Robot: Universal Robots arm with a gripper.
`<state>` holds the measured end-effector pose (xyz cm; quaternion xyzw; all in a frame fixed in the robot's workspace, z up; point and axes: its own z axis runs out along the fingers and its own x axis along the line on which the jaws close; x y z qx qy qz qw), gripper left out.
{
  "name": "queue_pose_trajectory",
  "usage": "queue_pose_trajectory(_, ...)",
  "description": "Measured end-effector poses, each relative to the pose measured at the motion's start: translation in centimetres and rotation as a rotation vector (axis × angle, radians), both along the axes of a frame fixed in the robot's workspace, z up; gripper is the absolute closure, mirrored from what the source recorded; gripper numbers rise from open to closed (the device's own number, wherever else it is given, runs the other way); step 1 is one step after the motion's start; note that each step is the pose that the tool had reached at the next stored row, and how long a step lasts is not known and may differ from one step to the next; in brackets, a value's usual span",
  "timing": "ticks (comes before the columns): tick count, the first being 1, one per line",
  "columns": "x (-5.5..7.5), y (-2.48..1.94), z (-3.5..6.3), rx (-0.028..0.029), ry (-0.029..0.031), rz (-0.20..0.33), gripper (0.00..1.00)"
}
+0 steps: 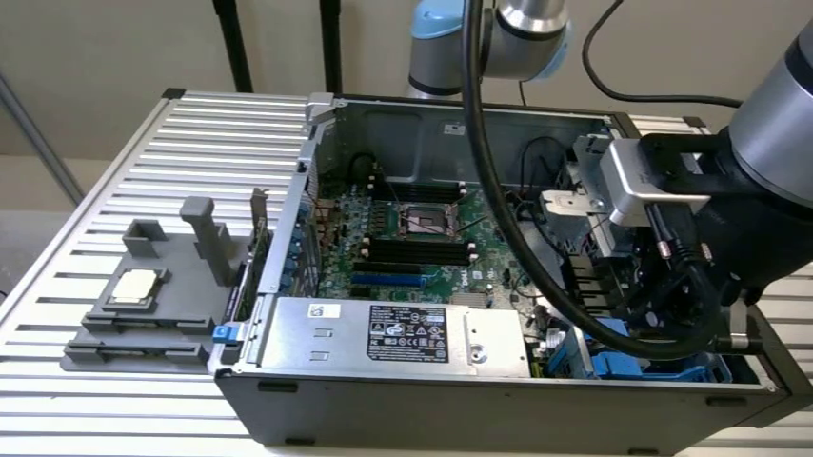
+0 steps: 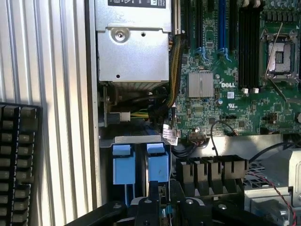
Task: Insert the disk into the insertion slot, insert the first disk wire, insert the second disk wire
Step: 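Insert the second disk wire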
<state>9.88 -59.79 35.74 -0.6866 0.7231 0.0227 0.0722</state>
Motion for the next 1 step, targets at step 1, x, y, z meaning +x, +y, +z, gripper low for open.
queue_pose_trajectory(1, 0.0, 0.0, 0.0, 0.0, 0.0, 0.0, 0.75)
